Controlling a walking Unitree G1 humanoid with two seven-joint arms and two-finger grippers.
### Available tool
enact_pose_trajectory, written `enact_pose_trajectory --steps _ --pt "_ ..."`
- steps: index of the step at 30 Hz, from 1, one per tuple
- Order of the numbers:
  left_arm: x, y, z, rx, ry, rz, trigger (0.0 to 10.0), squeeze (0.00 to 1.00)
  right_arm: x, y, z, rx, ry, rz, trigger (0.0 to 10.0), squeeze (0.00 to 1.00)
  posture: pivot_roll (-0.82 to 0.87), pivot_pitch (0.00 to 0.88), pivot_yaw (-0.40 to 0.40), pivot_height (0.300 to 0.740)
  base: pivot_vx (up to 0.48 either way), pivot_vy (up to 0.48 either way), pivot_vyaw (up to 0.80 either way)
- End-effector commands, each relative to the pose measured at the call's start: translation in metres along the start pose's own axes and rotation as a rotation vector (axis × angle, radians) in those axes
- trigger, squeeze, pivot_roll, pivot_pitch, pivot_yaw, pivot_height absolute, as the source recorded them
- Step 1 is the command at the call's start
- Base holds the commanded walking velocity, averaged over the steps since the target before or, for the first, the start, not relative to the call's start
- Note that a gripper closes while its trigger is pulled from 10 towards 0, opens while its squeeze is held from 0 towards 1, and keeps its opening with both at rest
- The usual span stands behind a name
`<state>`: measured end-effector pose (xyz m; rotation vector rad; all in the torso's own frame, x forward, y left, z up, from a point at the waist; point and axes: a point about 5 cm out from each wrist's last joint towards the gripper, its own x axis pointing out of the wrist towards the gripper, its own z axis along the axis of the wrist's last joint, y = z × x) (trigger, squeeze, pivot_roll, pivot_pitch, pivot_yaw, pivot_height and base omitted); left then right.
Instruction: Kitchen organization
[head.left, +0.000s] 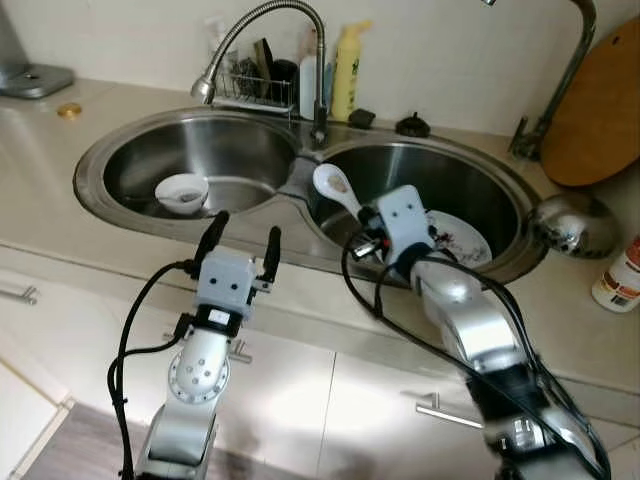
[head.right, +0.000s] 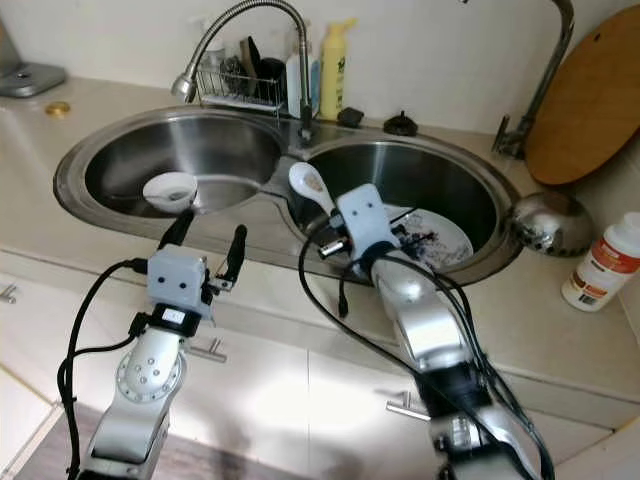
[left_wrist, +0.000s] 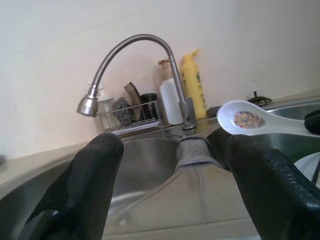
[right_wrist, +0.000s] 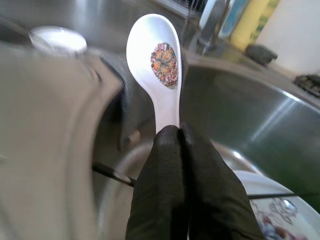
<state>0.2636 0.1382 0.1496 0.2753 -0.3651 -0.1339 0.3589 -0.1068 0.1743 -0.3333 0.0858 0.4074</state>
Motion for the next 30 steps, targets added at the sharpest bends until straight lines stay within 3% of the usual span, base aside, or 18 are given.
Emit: enact_pose_trajectory --steps 1,5,12,18,20,28,29,30 --pt "0.002 -0.001 0.002 0.004 -0.013 -0.002 10.0 0.00 0.002 -0.004 -0.006 -0.017 0.054 0.003 10.0 0.00 0.12 0.000 -0.055 0.740 0.000 0.000 0.00" --pt "0.002 -0.001 0.002 0.007 -0.013 0.002 10.0 0.00 0.014 -0.028 -0.019 -0.117 0.215 -0.015 10.0 0.00 0.12 0.000 -0.056 0.740 0.000 0.000 0.00" --pt "0.003 0.000 0.002 0.011 -0.012 0.004 10.0 0.00 0.012 -0.065 -0.026 -0.282 0.333 -0.020 10.0 0.00 0.13 0.000 -0.061 0.740 0.000 0.000 0.00" --pt "0.002 0.000 0.001 0.009 -0.008 0.002 10.0 0.00 0.008 -0.074 -0.028 -0.386 0.378 0.036 10.0 0.00 0.11 0.000 -0.058 0.740 0.000 0.000 0.00" --pt "0.001 -0.002 0.001 0.008 -0.005 -0.002 10.0 0.00 0.003 -0.080 -0.035 -0.468 0.435 0.112 10.0 0.00 0.12 0.000 -0.058 0.740 0.000 0.000 0.00" --pt "0.002 -0.001 0.001 0.011 -0.003 0.001 10.0 0.00 -0.003 -0.076 -0.049 -0.499 0.479 0.233 10.0 0.00 0.12 0.000 -0.059 0.740 0.000 0.000 0.00" --pt "0.002 -0.001 0.001 0.010 -0.002 0.000 10.0 0.00 -0.003 -0.076 -0.050 -0.501 0.482 0.238 10.0 0.62 0.11 0.000 -0.058 0.740 0.000 0.000 0.00" --pt "0.002 -0.001 0.001 0.010 -0.002 -0.001 10.0 0.00 -0.003 -0.076 -0.050 -0.501 0.481 0.236 10.0 0.62 0.11 0.000 -0.058 0.740 0.000 0.000 0.00"
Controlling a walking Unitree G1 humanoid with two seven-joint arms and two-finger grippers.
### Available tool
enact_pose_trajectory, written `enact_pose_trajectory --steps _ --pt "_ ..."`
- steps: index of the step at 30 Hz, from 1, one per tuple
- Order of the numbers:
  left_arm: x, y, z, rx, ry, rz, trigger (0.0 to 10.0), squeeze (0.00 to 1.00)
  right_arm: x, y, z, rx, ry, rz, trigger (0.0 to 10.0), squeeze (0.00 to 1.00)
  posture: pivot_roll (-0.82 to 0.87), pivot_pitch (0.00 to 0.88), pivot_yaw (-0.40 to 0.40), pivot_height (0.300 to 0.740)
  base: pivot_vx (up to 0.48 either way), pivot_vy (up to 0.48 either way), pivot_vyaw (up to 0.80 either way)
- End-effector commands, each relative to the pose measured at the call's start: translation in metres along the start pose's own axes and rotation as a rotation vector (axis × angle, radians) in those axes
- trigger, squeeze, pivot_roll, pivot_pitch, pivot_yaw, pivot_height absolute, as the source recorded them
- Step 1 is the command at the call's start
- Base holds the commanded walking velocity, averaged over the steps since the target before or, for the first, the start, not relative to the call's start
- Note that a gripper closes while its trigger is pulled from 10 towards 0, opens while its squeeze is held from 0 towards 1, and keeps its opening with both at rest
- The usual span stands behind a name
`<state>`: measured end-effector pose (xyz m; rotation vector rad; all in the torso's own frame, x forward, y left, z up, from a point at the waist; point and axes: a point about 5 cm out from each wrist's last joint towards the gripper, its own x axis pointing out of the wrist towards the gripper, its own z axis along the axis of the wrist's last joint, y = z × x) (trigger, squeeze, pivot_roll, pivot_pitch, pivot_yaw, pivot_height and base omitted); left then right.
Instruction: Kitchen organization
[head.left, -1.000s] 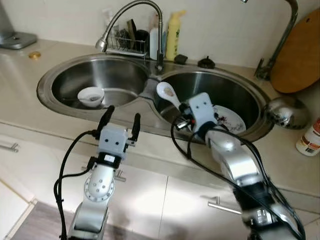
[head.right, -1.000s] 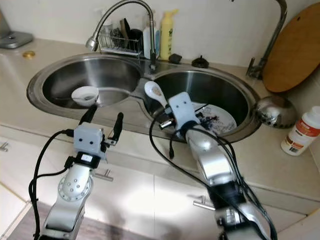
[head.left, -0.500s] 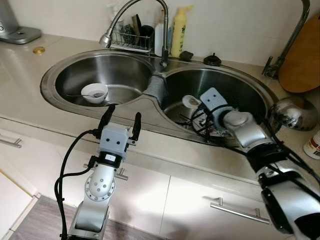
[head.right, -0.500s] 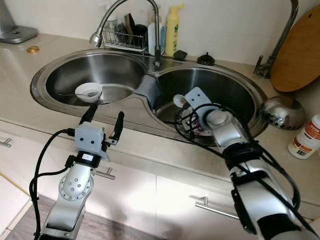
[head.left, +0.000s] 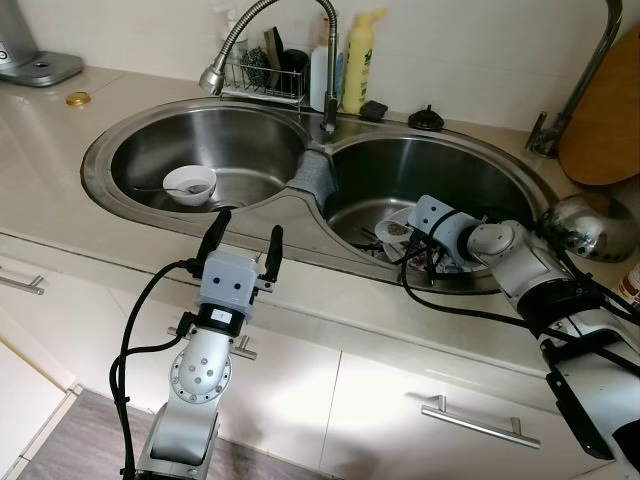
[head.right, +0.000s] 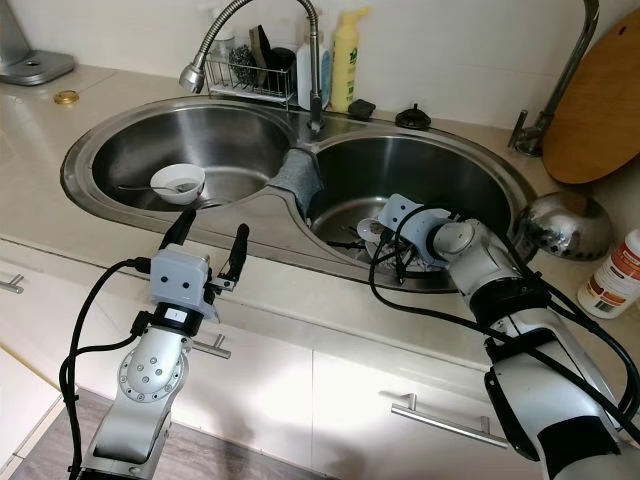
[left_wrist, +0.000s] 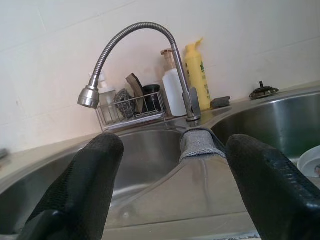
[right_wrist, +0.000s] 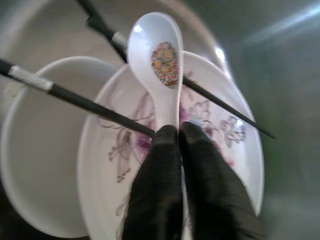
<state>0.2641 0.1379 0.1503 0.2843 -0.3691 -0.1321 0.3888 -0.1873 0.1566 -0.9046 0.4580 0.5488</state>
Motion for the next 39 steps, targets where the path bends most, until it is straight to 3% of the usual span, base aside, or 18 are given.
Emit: enact_pose_trajectory --steps 1,2,10,12,14,15,16,19,23,26,27,28,30,39 --pt "0.001 -0.001 0.000 0.000 0.002 -0.002 10.0 0.00 0.001 0.003 -0.006 -0.014 0.031 0.040 10.0 0.62 0.11 0.000 -0.058 0.740 0.000 0.000 0.00" --pt "0.001 -0.002 0.000 0.000 0.002 -0.003 10.0 0.00 0.001 0.003 -0.006 -0.011 0.026 0.049 10.0 1.00 0.12 0.000 -0.057 0.740 0.000 0.000 0.00" --pt "0.001 -0.001 0.000 0.000 0.003 -0.004 10.0 0.00 0.000 0.001 -0.004 0.019 -0.002 0.049 10.0 1.00 0.11 0.000 -0.056 0.740 0.000 0.000 0.00" --pt "0.001 -0.001 0.000 -0.002 0.004 -0.004 10.0 0.00 -0.002 -0.009 0.007 0.100 -0.085 -0.035 10.0 1.00 0.11 0.000 -0.055 0.740 0.000 0.000 0.00" --pt "0.001 -0.001 0.000 -0.004 0.005 -0.003 10.0 0.00 -0.002 -0.012 0.011 0.123 -0.112 -0.063 10.0 1.00 0.11 0.000 -0.055 0.740 0.000 0.000 0.00" --pt "0.001 -0.001 0.000 -0.008 0.006 -0.001 10.0 0.00 -0.005 -0.020 0.021 0.207 -0.200 -0.139 10.0 1.00 0.11 0.000 -0.055 0.740 0.000 0.000 0.00" --pt "0.001 -0.001 0.000 -0.008 0.006 -0.001 10.0 0.00 -0.005 -0.020 0.021 0.207 -0.200 -0.139 10.0 1.00 0.11 0.000 -0.055 0.740 0.000 0.000 0.00" --pt "0.002 -0.001 0.001 -0.029 0.005 0.003 10.0 0.00 -0.013 -0.028 0.041 0.391 -0.429 -0.281 10.0 1.00 0.11 0.000 -0.054 0.740 0.000 0.000 0.00" --pt "0.002 -0.001 0.001 -0.036 0.004 0.003 10.0 0.00 -0.017 -0.028 0.045 0.452 -0.493 -0.374 10.0 1.00 0.11 0.000 -0.054 0.740 0.000 0.000 0.00" --pt "0.001 -0.001 0.001 -0.048 0.011 0.005 10.0 0.00 -0.027 -0.028 0.047 0.582 -0.602 -0.537 10.0 1.00 0.11 0.000 -0.052 0.740 0.000 0.000 0.00" --pt "0.001 0.000 0.001 -0.051 0.014 0.005 10.0 0.00 -0.030 -0.024 0.049 0.619 -0.634 -0.575 10.0 0.12 0.11 0.000 -0.051 0.740 0.000 0.000 0.00" --pt "0.001 0.000 0.001 -0.052 0.015 0.004 10.0 0.00 -0.032 -0.021 0.050 0.640 -0.654 -0.602 10.0 0.00 0.11 0.000 -0.050 0.740 0.000 0.000 0.00" --pt "0.002 -0.001 0.001 -0.061 0.012 -0.003 10.0 0.00 -0.036 -0.007 0.051 0.703 -0.694 -0.631 10.0 0.00 0.11 0.000 -0.048 0.740 0.000 0.480 0.00" --pt "0.002 -0.002 0.002 -0.062 0.012 -0.016 10.0 0.00 -0.040 0.020 0.049 0.810 -0.697 -0.641 10.0 0.00 0.11 0.000 -0.048 0.740 0.000 0.480 0.00"
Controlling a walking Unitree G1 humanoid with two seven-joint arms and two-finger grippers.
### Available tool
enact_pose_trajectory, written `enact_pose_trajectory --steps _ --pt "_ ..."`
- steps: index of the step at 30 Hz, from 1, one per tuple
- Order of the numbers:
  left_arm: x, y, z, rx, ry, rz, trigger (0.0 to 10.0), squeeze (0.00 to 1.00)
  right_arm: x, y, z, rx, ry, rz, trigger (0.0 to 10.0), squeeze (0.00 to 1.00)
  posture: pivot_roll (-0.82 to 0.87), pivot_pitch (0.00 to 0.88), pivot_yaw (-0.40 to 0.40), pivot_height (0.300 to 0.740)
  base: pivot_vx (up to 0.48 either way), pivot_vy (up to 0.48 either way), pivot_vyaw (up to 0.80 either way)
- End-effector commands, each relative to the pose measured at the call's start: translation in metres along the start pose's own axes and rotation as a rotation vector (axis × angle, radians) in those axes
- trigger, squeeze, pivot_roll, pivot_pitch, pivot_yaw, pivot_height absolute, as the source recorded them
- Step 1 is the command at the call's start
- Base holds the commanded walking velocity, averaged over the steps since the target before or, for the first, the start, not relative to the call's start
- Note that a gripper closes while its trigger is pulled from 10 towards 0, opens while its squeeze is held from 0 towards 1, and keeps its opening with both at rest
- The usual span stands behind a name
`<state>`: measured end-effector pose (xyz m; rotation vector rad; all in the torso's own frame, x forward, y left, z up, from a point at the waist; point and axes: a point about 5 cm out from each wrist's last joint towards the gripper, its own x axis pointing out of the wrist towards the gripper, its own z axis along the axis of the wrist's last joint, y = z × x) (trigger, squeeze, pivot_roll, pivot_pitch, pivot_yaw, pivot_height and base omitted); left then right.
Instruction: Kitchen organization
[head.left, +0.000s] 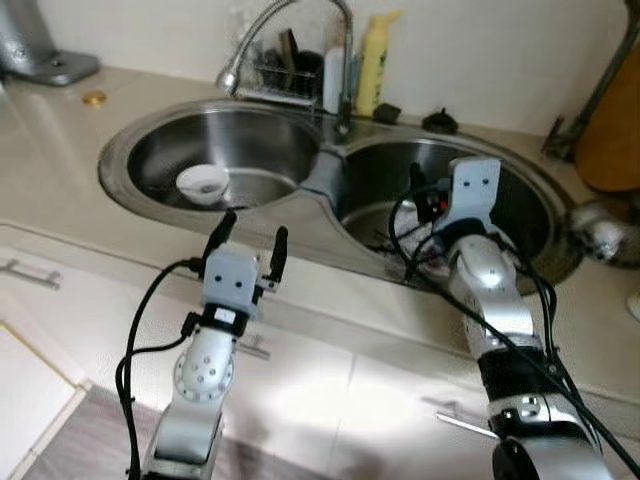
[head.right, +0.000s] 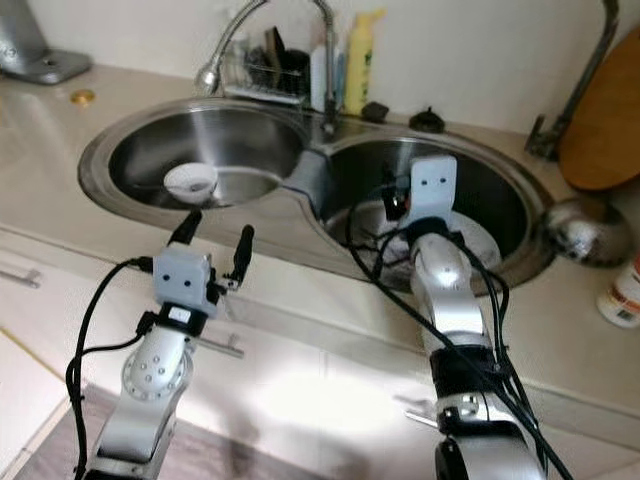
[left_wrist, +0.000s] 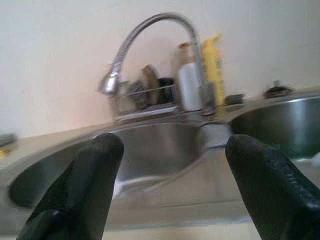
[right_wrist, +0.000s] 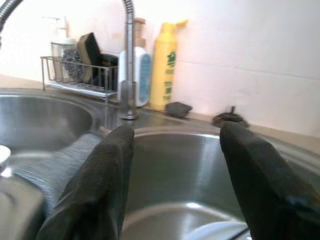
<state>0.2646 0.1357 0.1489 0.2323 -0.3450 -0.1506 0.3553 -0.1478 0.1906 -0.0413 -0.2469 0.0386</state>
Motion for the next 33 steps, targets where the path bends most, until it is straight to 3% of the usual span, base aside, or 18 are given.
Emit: enact_pose_trajectory --steps 1,20,26,33 --pt "0.001 0.000 0.002 -0.007 -0.006 -0.004 10.0 0.00 -0.002 0.001 0.004 0.021 -0.009 -0.008 10.0 0.00 0.11 0.000 -0.048 0.740 0.000 0.480 0.00" --pt "0.001 -0.002 0.003 -0.008 -0.009 -0.007 10.0 0.00 -0.026 0.014 -0.004 0.018 0.034 -0.015 10.0 0.00 0.11 0.000 -0.058 0.740 0.000 0.480 0.00" --pt "0.000 -0.002 0.002 -0.008 -0.010 -0.006 10.0 0.00 -0.033 0.013 -0.006 -0.006 0.048 -0.015 10.0 0.00 0.11 0.000 -0.061 0.740 0.000 0.409 -0.76" --pt "0.000 -0.002 0.002 -0.005 -0.015 -0.008 10.0 0.00 -0.041 0.009 -0.007 -0.024 0.054 -0.033 10.0 0.00 0.11 0.000 -0.061 0.740 0.000 0.000 -0.79"
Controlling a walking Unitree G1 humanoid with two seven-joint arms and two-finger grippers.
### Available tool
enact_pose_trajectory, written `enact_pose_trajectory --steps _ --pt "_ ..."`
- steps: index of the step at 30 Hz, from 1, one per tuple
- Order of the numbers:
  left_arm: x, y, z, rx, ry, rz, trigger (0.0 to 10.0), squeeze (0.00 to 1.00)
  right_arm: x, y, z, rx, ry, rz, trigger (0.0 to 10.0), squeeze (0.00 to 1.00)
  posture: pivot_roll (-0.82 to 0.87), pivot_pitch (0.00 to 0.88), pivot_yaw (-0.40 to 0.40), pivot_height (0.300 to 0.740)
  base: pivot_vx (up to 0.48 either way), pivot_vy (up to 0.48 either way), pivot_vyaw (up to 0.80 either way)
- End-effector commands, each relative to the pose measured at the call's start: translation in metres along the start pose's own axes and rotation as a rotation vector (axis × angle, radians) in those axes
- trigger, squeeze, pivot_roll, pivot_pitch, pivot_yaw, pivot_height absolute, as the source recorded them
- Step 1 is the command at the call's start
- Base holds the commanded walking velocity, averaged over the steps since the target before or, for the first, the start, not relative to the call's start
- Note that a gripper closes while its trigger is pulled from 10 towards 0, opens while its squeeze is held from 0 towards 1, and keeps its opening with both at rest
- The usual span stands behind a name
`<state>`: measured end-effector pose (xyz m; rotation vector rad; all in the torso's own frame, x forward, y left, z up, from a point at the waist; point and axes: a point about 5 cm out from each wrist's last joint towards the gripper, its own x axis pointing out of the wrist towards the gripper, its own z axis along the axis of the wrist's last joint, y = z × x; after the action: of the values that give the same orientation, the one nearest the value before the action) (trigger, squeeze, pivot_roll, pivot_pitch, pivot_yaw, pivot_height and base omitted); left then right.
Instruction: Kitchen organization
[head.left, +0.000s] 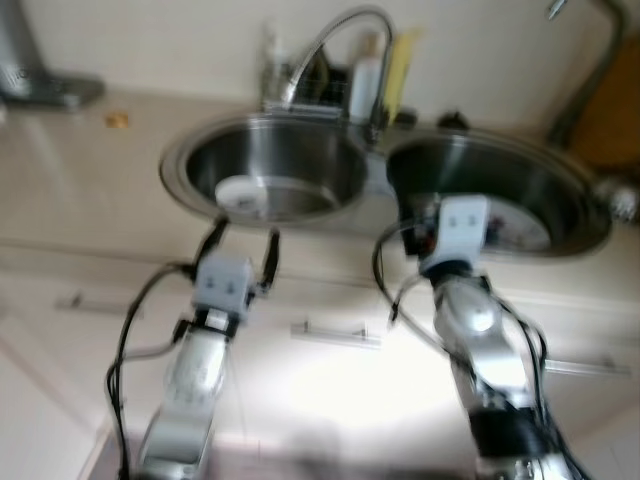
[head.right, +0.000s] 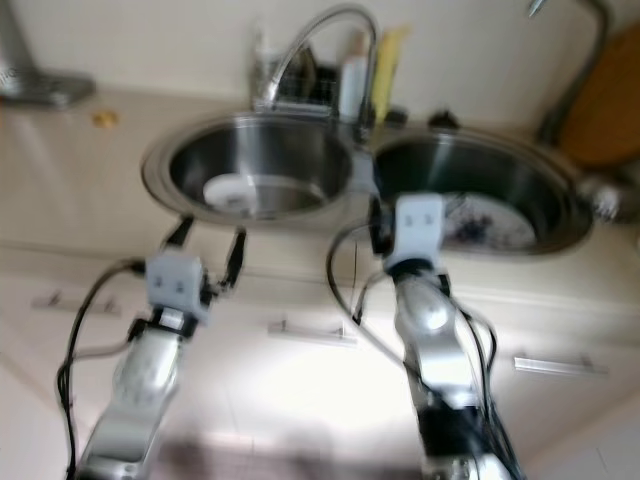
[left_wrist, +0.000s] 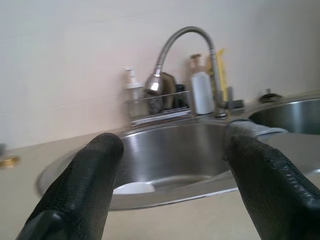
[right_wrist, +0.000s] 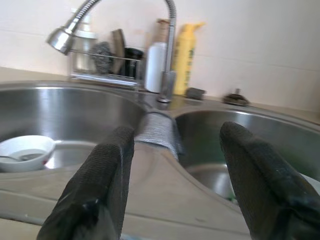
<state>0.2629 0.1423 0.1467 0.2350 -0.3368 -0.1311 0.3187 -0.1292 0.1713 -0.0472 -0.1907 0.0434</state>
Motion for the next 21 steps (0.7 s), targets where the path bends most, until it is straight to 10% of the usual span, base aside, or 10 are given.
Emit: enact_pose_trajectory --steps 1,21 --pt "0.003 -0.008 0.005 -0.006 -0.027 -0.026 10.0 0.00 -0.003 -0.013 0.002 -0.023 -0.004 -0.049 10.0 0.00 0.11 0.000 -0.060 0.740 0.000 0.000 -0.78" --pt "0.004 -0.006 0.010 0.048 -0.068 -0.039 10.0 0.00 -0.025 -0.039 0.021 -0.149 -0.140 -0.252 10.0 0.00 0.10 0.000 -0.049 0.740 0.000 0.000 -0.76"
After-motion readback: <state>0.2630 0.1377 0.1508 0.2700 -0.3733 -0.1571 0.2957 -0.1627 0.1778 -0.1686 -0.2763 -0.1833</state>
